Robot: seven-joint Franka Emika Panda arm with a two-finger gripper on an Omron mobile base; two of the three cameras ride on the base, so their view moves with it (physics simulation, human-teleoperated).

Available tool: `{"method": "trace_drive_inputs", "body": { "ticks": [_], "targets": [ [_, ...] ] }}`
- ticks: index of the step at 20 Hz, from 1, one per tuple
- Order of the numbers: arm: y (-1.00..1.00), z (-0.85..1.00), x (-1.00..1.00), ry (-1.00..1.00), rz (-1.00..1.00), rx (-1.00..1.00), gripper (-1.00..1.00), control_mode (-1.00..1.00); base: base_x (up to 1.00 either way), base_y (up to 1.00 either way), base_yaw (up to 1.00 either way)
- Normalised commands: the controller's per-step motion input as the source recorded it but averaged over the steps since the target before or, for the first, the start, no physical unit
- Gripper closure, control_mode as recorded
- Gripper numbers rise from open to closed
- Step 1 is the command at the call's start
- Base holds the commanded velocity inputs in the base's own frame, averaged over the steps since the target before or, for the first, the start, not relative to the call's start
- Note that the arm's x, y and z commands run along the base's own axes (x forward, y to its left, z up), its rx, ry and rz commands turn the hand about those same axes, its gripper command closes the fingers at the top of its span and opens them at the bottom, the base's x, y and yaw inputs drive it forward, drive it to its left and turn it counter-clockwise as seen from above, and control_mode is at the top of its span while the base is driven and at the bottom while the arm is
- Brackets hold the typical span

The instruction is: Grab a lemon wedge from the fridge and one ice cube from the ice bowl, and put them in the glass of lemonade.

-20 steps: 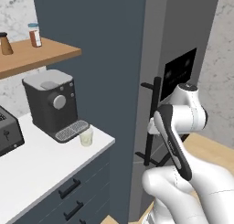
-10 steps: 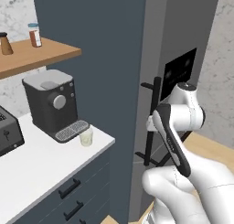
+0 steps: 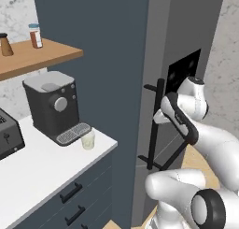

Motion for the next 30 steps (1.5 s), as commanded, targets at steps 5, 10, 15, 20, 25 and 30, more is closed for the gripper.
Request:
{"method": "trace_drive_inputs", "body": {
  "ticks": [5,10,15,20,25,30],
  "targets": [
    [-0.20,0.33,0.96,0.00,0.17,-0.05,-1.00,-1.00,0.00,0.00,0.00],
    [-0.06,0.00,0.64,0.00,0.21,0.00,-1.00,-1.00,0.00,0.00,0.00],
    [0.09,-0.08,-0.25,-0.25,0.10,0.00,-1.00,-1.00,0.00,0.00,0.00],
    [-0.01,0.00,-0.64,-0.44,-0.01,0.00,-1.00,-1.00,0.00,0.00,0.00],
    [0.21,0.00,0.58,-0.08,-0.08,0.01,-1.00,-1.00,0.00,0.00,0.00],
    [0.00,0.00,0.36,-0.05,-0.06,0.10,-1.00,-1.00,0.00,0.00,0.00]
  ]
}}
